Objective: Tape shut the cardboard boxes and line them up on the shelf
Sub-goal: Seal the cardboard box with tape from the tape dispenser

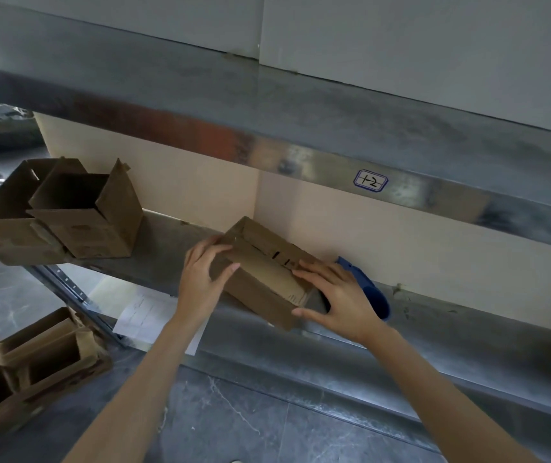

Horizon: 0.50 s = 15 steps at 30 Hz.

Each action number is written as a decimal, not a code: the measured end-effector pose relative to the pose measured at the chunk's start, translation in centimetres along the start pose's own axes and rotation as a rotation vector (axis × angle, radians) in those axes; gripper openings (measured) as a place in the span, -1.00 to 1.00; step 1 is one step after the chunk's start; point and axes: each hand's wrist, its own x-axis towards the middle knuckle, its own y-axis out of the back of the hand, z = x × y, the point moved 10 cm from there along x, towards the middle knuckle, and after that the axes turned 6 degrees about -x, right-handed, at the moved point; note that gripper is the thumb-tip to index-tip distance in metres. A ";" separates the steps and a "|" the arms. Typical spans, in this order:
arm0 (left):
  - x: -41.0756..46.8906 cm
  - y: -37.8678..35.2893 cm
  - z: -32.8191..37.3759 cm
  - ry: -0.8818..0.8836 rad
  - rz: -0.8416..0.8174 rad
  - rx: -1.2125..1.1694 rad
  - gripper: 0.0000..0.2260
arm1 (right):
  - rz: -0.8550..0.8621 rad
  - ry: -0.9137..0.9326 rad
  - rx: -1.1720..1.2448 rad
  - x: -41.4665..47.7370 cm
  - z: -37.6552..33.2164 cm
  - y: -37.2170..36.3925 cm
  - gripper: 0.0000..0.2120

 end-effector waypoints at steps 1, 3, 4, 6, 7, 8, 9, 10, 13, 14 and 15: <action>0.3 0.0 0.0 -0.004 0.014 0.027 -0.72 | 0.004 0.014 0.002 -0.1 -0.2 0.1 -0.31; 0.6 0.0 0.0 -0.007 0.031 0.058 -0.75 | 0.017 0.034 -0.010 -0.1 -0.5 0.3 -0.31; 0.7 -0.1 0.0 -0.001 0.035 0.058 -0.75 | 0.023 0.038 -0.027 0.0 -0.6 0.5 -0.31; 0.6 -0.5 0.0 0.018 0.033 0.029 -0.74 | 0.023 0.055 -0.074 0.4 -0.9 0.6 -0.30; 0.5 -0.8 0.1 0.030 0.027 0.003 -0.72 | 0.017 0.071 -0.094 0.7 -1.1 0.4 -0.30; 0.5 -1.1 0.1 0.042 0.016 -0.025 -0.69 | 0.003 0.087 -0.100 0.8 -1.4 0.1 -0.30; 0.4 -1.4 0.2 0.053 0.003 -0.049 -0.64 | -0.016 0.098 -0.093 1.0 -1.5 -0.3 -0.31; 0.3 -1.8 0.2 0.059 -0.011 -0.064 -0.60 | -0.037 0.103 -0.077 1.0 -1.5 -0.7 -0.32; 0.2 -2.4 0.1 0.071 -0.031 -0.080 -0.52 | -0.074 0.100 -0.049 1.2 -1.2 -1.6 -0.31; 0.2 -2.4 0.0 0.076 -0.033 -0.088 -0.52 | -0.081 0.102 -0.053 1.2 -1.2 -1.6 -0.31; 0.2 -2.5 -0.1 0.082 -0.036 -0.096 -0.53 | -0.089 0.104 -0.056 1.3 -1.2 -1.7 -0.30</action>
